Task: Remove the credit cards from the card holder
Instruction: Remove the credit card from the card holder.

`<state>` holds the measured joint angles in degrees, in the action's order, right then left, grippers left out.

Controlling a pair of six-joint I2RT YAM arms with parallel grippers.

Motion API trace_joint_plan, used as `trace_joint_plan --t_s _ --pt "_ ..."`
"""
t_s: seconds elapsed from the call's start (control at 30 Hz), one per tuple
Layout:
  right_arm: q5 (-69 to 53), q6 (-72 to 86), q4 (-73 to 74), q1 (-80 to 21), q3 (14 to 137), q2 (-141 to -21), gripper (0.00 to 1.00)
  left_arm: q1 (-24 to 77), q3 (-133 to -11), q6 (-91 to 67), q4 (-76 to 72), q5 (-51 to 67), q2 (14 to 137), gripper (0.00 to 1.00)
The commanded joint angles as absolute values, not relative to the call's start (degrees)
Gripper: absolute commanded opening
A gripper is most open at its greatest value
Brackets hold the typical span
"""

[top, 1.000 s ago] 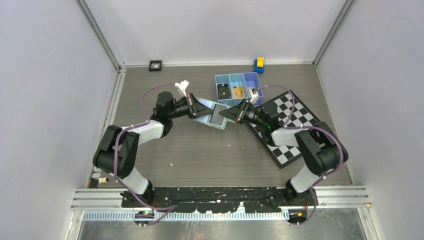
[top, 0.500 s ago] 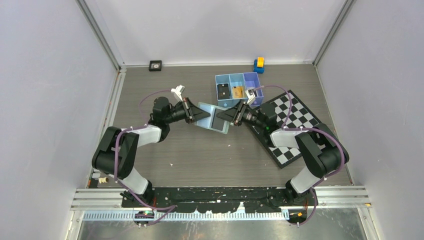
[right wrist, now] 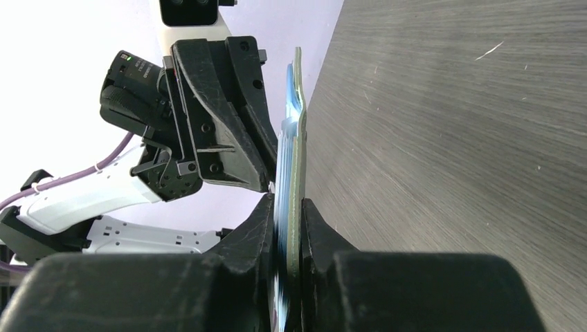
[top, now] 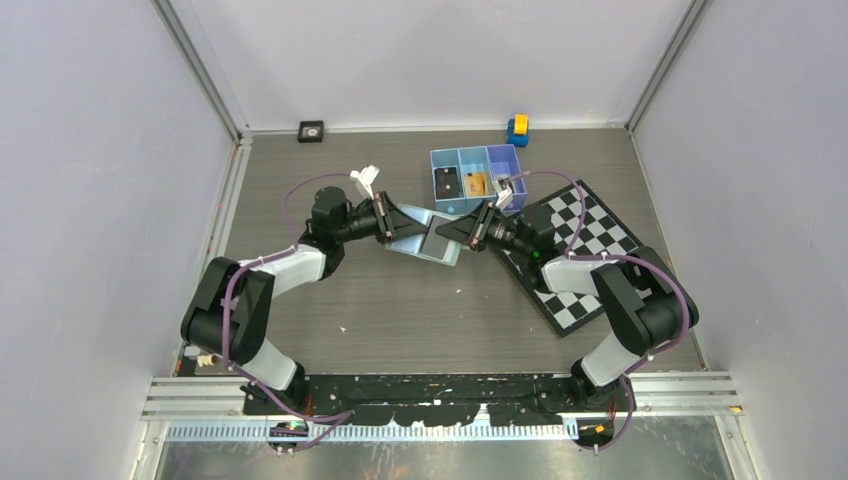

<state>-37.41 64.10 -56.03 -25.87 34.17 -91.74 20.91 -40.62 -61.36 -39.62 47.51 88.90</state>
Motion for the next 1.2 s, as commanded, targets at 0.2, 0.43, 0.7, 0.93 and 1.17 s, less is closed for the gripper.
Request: trace_joint_plan --t_s 0.2,0.43,0.7,0.93,1.17 --pt "-38.21 64.85 -61.53 -25.92 35.86 -90.77 0.0 23.86 -47.02 -56.24 -29.02 50.63 91.25 0.24" --pt "-38.28 64.79 -61.62 -25.91 35.84 -90.71 0.01 24.16 -49.64 -48.63 -15.18 45.81 90.21 0.29" --pt "-38.04 64.38 -59.41 -25.75 36.67 -91.82 0.0 27.43 -51.05 -55.47 -26.02 55.91 92.24 0.2" --pt "-37.69 64.45 -57.7 -25.33 37.14 -93.15 0.0 29.0 -51.15 -55.03 -26.69 57.44 90.98 0.2" --pt "-36.83 64.05 -53.52 -24.38 37.9 -94.33 0.08 27.61 -48.38 -59.31 -37.67 56.51 93.1 0.0"
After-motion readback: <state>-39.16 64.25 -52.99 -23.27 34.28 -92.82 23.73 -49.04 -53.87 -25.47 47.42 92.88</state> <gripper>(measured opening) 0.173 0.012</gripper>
